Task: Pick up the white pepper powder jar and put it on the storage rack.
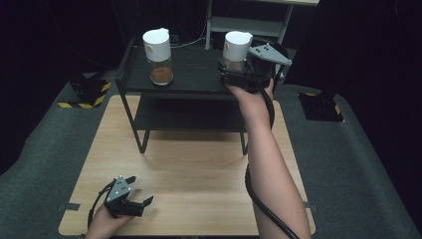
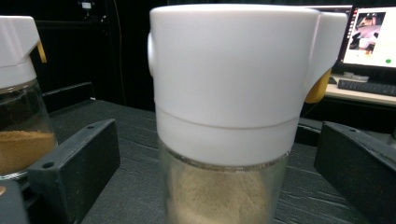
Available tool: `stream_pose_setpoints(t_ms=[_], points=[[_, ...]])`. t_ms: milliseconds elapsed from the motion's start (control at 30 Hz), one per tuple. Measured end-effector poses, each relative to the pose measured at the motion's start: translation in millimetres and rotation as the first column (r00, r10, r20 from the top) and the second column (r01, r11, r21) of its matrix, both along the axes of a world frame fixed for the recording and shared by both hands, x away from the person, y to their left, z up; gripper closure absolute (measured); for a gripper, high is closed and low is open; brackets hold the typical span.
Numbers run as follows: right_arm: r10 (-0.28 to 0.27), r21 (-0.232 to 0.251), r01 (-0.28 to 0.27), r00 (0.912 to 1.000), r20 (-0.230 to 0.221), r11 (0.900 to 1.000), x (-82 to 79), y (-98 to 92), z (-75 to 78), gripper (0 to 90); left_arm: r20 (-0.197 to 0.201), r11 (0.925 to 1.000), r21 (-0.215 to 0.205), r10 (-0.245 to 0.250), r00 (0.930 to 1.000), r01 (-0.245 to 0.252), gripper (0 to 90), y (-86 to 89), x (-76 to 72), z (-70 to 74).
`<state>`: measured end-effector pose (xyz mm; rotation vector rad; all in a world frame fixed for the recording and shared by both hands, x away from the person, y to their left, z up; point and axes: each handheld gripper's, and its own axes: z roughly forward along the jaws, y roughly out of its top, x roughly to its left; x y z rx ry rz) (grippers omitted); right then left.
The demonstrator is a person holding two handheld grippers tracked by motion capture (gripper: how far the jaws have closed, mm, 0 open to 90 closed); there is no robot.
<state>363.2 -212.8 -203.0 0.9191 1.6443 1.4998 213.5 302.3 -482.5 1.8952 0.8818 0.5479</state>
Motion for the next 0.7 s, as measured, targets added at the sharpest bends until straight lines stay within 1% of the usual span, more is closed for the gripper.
stream_pose_setpoints(t_ms=[100,300,400,433,467,567,700], points=[[0.005,0.003,-0.005,1.0000,0.005,1.000,-3.8,-1.0,-0.9,0.0,-0.002,1.0000,0.005,0.001,1.0000,-0.001,1.1,-1.4,-0.3,0.6],[0.020,0.009,-0.020,0.9997,0.011,1.000,-13.2,-4.0,-3.0,0.0,0.006,0.9999,0.012,0.004,1.0000,-0.004,1.1,-2.6,-1.9,0.4],[0.024,-0.001,-0.024,0.9997,0.010,1.000,-17.8,-5.4,-3.2,0.0,0.009,0.9998,0.014,0.011,0.9999,-0.012,1.1,-3.8,-3.0,0.4],[0.022,0.004,-0.022,0.9998,0.005,1.000,-19.7,-5.4,-3.4,0.0,0.008,0.9998,0.011,0.014,0.9999,-0.014,1.1,-3.9,-3.4,0.1],[0.027,0.010,-0.027,0.9996,0.002,1.000,-21.4,-6.7,-4.4,0.0,0.009,0.9998,0.011,0.015,0.9998,-0.015,1.1,-3.8,-3.5,0.0],[0.027,0.003,-0.027,0.9996,0.009,1.000,-27.0,-7.4,-7.1,0.0,0.012,0.9998,0.008,0.019,0.9997,-0.019,1.1,-3.8,-4.5,-0.5],[0.037,-0.002,-0.036,0.9991,0.023,0.999,-36.7,-11.0,-15.4,0.0,0.027,0.9998,0.009,0.018,0.9995,-0.019,1.1,-4.5,-6.7,-1.8]])
